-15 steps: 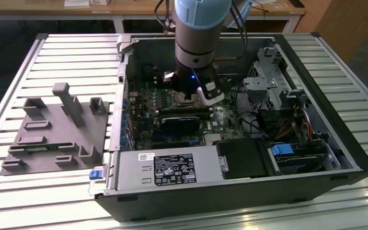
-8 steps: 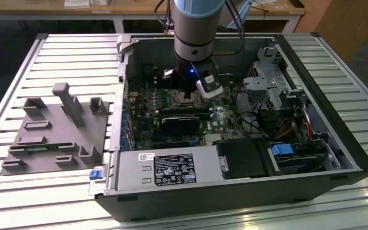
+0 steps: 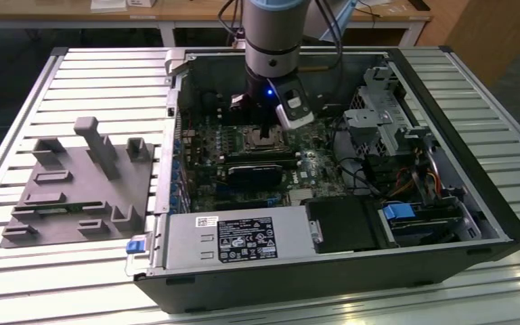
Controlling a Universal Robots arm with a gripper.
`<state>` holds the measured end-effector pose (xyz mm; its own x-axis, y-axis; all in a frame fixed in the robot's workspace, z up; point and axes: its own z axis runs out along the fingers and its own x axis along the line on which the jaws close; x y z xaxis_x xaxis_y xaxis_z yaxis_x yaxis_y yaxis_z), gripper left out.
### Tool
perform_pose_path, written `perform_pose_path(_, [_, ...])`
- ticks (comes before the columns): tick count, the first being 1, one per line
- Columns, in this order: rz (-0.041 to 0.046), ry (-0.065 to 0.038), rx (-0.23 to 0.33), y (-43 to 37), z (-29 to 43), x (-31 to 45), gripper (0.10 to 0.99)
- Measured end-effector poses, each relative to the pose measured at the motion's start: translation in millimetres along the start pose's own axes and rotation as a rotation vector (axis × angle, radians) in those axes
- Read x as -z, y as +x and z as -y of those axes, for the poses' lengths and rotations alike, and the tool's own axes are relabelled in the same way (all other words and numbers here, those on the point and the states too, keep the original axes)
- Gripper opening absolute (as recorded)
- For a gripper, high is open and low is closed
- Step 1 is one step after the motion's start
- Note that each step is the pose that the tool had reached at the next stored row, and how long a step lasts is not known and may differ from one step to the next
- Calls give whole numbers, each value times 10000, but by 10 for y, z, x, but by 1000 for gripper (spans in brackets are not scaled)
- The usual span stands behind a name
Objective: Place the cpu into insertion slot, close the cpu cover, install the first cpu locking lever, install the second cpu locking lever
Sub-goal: 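Install the second cpu locking lever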
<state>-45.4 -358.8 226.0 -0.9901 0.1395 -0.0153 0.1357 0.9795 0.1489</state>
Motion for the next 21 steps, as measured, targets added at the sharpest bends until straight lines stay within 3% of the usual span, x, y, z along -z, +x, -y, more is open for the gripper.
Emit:
perform_pose_path(2, [10,68,3,3,-23,-4,102])
perform_pose_path(7, [35,74,15,21,-24,-3,102])
perform_pose_path(9, [160,53,35,54,-19,-3,102])
perform_pose_path(13, [489,4,80,74,-15,-15,102])
perform_pose_path(21, [544,-5,89,74,-15,-15,102])
